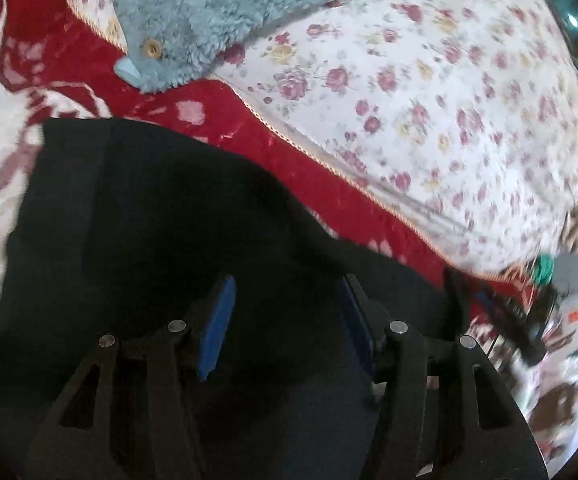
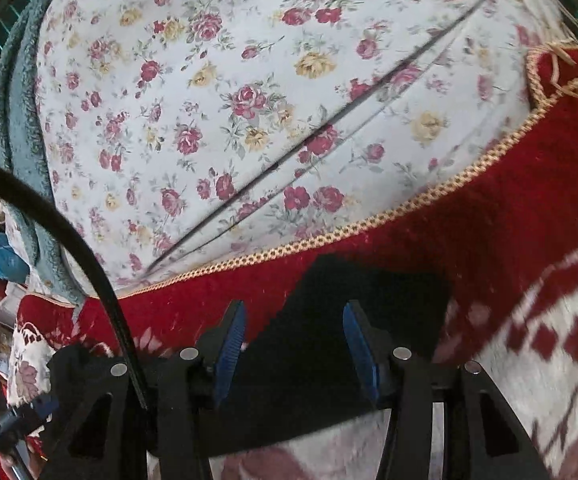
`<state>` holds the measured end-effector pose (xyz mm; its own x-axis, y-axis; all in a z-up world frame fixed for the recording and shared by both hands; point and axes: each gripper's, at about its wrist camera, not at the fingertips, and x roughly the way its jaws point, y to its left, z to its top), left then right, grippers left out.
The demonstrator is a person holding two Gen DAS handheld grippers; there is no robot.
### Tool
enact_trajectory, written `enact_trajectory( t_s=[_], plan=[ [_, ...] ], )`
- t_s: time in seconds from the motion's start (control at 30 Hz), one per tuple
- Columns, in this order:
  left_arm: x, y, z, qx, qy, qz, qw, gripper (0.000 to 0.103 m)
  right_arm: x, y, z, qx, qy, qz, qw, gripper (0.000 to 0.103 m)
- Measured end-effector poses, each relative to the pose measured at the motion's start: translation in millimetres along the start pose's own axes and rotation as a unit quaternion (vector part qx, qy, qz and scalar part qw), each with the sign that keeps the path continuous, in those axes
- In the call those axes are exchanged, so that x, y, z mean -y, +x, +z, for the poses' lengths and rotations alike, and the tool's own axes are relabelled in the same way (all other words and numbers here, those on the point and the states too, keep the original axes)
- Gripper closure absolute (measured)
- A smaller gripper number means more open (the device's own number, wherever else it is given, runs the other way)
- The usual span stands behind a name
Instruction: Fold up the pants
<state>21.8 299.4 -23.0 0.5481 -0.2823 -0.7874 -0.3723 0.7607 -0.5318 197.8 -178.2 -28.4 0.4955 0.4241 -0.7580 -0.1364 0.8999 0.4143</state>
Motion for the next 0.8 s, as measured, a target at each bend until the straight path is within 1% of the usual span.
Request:
enact_trajectory(
  t_s=[0.03, 0.1, 0.17, 0.3, 0.37, 0.47, 0.53, 0.57, 0.6, 0.63, 0.67, 0.7, 0.73, 0.77, 0.8],
  plan=[
    [1.2, 8.1, 7.1, -0.005, -0.011, -0.006, 0.9999, 0.049, 0.3, 1.6, 2.1, 0.0, -0.002, 0.001, 1.0, 0.054],
    [5.7, 18.4, 15.7, -0.011, -0.015, 0.006, 0.9998, 0.049, -0.7, 5.5, 9.4, 0.0, -0.012, 0.001, 1.0, 0.052],
    [9.9, 25.1, 20.4, -0.008, -0.017, 0.018, 0.9997, 0.049, -2.7, 9.0, 14.9, -0.002, -0.024, -0.01, 1.0, 0.052],
    [15.1, 34.1, 26.6, -0.013, -0.018, 0.019, 0.9996, 0.049, -5.3, 21.6, 27.4, -0.013, -0.057, -0.03, 0.998, 0.051],
    [17.9, 40.5, 30.3, -0.014, -0.018, 0.025, 0.9994, 0.049, -5.8, 35.5, 32.3, -0.033, -0.079, -0.049, 0.995, 0.045],
    [21.1, 53.0, 36.3, -0.02, -0.017, 0.033, 0.9991, 0.049, -6.7, 60.2, 34.4, -0.069, -0.101, -0.067, 0.99, 0.044],
    [21.6, 63.0, 40.4, -0.021, -0.016, 0.043, 0.9987, 0.049, -5.6, 75.6, 32.5, -0.095, -0.106, -0.069, 0.987, 0.044],
    [22.0, 66.5, 41.7, -0.022, -0.017, 0.046, 0.9986, 0.049, -5.4, 83.2, 29.7, -0.106, -0.11, -0.07, 0.986, 0.046],
    [23.1, 69.8, 42.8, -0.021, -0.016, 0.048, 0.9985, 0.049, -7.0, 86.8, 24.7, -0.098, -0.124, -0.082, 0.984, 0.048],
    [24.6, 73.2, 44.3, -0.019, -0.013, 0.054, 0.9983, 0.049, -9.7, 86.4, 22.2, -0.083, -0.14, -0.088, 0.983, 0.057],
    [26.3, 76.8, 46.0, -0.016, -0.011, 0.061, 0.998, 0.048, -11.1, 85.9, 21.1, -0.076, -0.148, -0.082, 0.983, 0.07],
    [27.4, 79.8, 47.6, -0.016, -0.011, 0.062, 0.9979, 0.043, -11.1, 83.7, 20.9, -0.068, -0.147, -0.078, 0.984, 0.076],
    [28.4, 82.6, 49.2, -0.015, -0.012, 0.06, 0.998, 0.041, -10.2, 80.9, 21.4, -0.062, -0.143, -0.072, 0.985, 0.087],
    [30.9, 84.3, 49.8, -0.013, -0.012, 0.056, 0.9983, 0.037, -8.6, 75.6, 22.4, -0.054, -0.138, -0.053, 0.988, 0.09],
    [34.3, 85.8, 49.9, -0.011, -0.009, 0.059, 0.9981, 0.037, -4.6, 67.8, 23.2, -0.045, -0.134, -0.046, 0.989, 0.09]
  ],
)
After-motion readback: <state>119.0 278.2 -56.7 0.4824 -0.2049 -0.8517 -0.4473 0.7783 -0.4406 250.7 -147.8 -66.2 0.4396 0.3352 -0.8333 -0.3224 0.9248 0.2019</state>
